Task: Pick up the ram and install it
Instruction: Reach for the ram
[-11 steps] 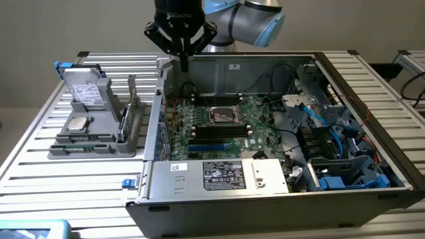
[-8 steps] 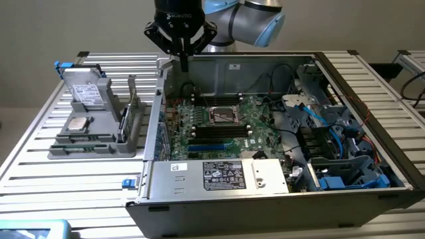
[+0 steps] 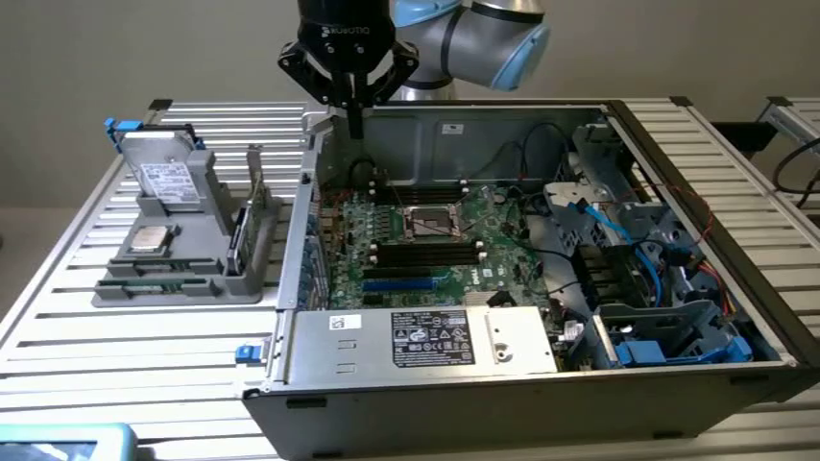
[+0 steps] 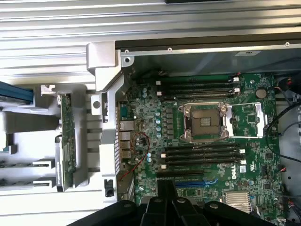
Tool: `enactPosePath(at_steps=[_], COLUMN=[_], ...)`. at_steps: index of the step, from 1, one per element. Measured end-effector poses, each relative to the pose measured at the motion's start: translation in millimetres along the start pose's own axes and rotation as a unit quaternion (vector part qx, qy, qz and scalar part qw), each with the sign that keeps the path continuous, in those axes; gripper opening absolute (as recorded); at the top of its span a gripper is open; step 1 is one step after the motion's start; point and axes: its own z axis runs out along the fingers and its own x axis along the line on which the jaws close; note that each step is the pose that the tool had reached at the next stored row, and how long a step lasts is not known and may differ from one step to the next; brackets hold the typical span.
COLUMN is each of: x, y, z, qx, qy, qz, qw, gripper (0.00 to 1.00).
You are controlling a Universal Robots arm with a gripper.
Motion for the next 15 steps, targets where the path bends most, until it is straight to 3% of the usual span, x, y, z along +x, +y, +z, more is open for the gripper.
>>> enactPosePath(at_steps=[5, 11, 15], x=[-0.1, 0.8, 13.8], y=[-1.3, -14.0, -18.7], z=[1.0, 3.0, 5.1], qx=[0.0002, 0.0010, 0.0009], qy=[0.0000, 0.0010, 0.0010], qz=[0.000, 0.000, 0.000], qw=[1.0000, 1.0000, 1.0000], gripper=[0.11, 0.11, 0.11])
